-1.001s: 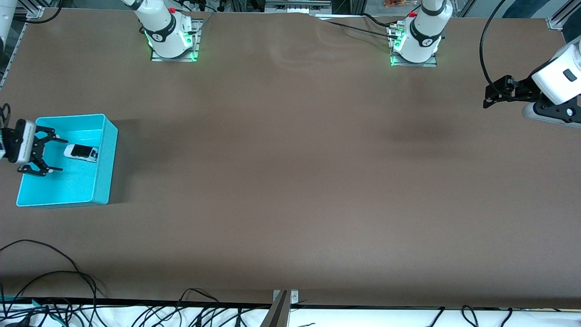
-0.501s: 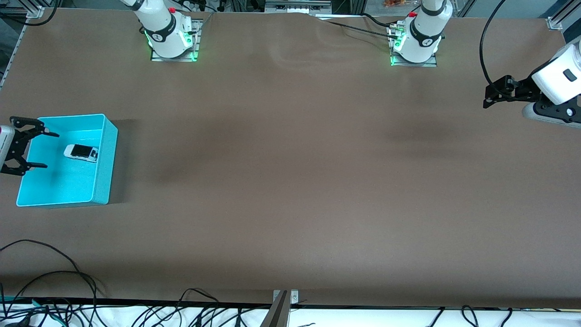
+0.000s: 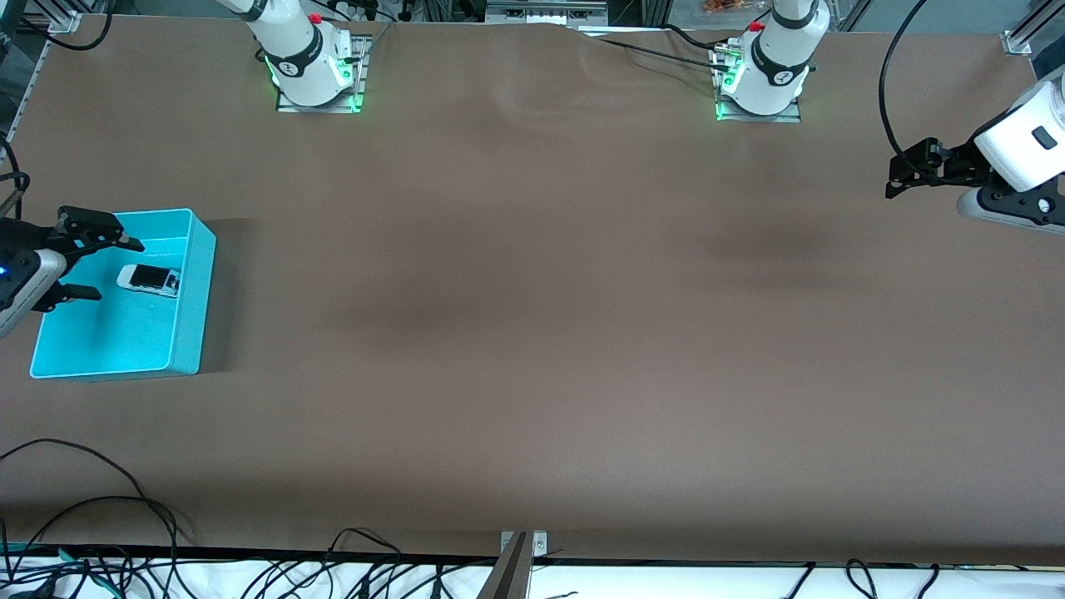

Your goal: Wind and store white jeep toy

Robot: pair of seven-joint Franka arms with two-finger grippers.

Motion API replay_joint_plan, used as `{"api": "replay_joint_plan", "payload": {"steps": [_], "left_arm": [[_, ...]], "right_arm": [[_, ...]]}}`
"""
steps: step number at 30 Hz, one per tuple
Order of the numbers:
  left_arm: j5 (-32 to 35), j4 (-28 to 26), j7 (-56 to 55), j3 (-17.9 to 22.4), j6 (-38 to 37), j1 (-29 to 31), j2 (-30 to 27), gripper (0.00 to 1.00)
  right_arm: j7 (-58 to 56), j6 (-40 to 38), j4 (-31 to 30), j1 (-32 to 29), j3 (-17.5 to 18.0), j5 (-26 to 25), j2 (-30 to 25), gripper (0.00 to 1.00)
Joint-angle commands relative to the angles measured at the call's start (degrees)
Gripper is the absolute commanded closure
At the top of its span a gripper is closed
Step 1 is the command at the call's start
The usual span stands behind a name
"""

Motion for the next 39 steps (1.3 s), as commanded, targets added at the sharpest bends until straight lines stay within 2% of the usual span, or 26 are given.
{"api": "replay_joint_plan", "payload": {"steps": [1,5,8,12,17,20,24,32,39], "left_arm": [[-1.1,1.0,0.3,0.2,-0.1,-0.2,0.3,0.00],[-1.2,1.0,0.3,0.2,-0.1,-0.2,0.3,0.00],[-1.3,1.1,0.3,0.2,0.6,-0.4,0.3,0.00],[-1.1,1.1,0.3,0.2,2.2,-0.4,0.3,0.00],[-1.2,1.1,0.3,0.2,2.2,-0.3,0.3,0.00],[-1.1,1.1,0.3,0.2,2.2,-0.3,0.3,0.00],[-1.2,1.1,0.3,0.2,2.3,-0.3,0.3,0.00],[-1.3,1.0,0.3,0.2,2.3,-0.3,0.3,0.00],[-1.3,1.0,0.4,0.2,2.3,-0.2,0.3,0.00]], "right_arm": [[3.5,-1.5,1.3,0.1,-0.3,-0.9,0.3,0.00],[8.7,-1.4,2.4,2.6,-0.5,-1.5,0.3,0.00],[13.1,-1.5,2.9,2.8,1.1,-4.6,-1.1,0.00],[20.7,-0.7,1.5,1.0,8.3,-11.3,-4.6,0.00],[33.6,-0.8,-1.1,-6.3,20.9,-18.1,-8.3,0.00],[37.7,-0.7,-2.7,-10.2,26.0,-19.9,-9.7,0.00],[42.9,-0.7,-5.5,-15.5,30.9,-21.1,-11.9,0.00],[51.2,3.5,-17.4,-22.2,38.5,-21.3,-20.2,0.00],[51.7,8.2,-27.3,-23.8,39.3,-21.2,-27.9,0.00]]}}
